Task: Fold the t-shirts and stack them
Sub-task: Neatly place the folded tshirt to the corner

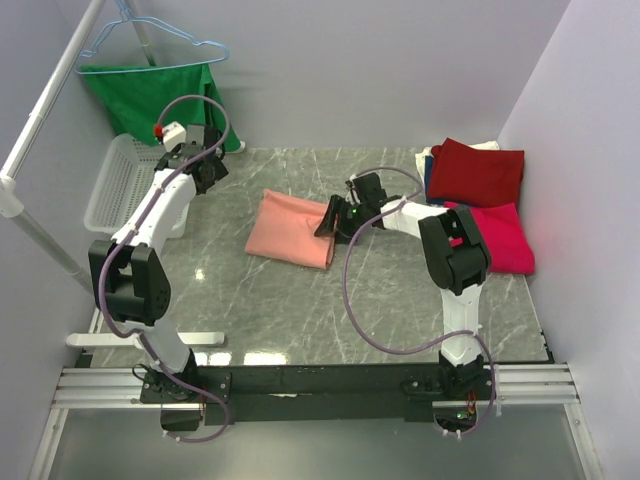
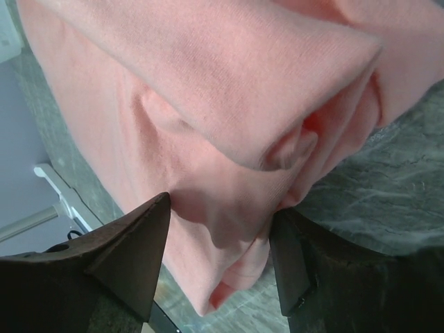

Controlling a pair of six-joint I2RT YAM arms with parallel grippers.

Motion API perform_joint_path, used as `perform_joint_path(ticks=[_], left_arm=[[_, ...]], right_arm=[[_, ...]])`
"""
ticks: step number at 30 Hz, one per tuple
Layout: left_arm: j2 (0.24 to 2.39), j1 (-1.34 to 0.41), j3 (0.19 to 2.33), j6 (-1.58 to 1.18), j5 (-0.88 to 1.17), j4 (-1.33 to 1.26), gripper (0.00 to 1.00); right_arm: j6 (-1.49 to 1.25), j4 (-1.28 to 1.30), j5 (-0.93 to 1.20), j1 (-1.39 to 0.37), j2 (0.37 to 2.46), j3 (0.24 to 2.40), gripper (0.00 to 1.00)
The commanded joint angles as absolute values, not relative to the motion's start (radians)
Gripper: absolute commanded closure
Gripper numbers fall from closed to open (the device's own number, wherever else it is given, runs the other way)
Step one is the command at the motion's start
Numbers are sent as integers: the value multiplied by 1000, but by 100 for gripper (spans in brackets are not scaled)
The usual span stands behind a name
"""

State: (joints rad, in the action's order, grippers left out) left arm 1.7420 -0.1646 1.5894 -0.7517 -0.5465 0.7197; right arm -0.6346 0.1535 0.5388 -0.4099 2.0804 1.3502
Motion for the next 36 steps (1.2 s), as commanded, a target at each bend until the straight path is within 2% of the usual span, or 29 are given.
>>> perform_joint_path(ticks=[1,4,5,7,8,13,20,31,36], left_arm=[[1695,-147,1583,-727,-526,704,7],[1698,-141,1588,-726,-526,713,7],[1697,-141,1586,-723,-526,712,7],[1686,-135,1579,-716,-528,709,7],[1683,-132,1577,-715,-526,707,7],[1666,-115,1569,-710,-519,707,7],[1661,-112,1572,-715,-499,709,7],[1664,-112,1582,-707,-479,707,7],[1666,-112,1586,-706,-465,712,7]], right_arm=[[-640,166,534,-426,2132,1371,36],[-643,182,534,-431,2151,1390,49],[-641,201,532,-433,2160,1394,65],[-640,231,523,-431,2171,1419,83],[-635,265,522,-431,2181,1428,99],[-627,336,467,-431,2160,1451,100],[-551,662,192,-399,2053,1528,100],[-489,830,-161,-246,1817,1388,100],[-451,853,-258,-150,1740,1358,100]])
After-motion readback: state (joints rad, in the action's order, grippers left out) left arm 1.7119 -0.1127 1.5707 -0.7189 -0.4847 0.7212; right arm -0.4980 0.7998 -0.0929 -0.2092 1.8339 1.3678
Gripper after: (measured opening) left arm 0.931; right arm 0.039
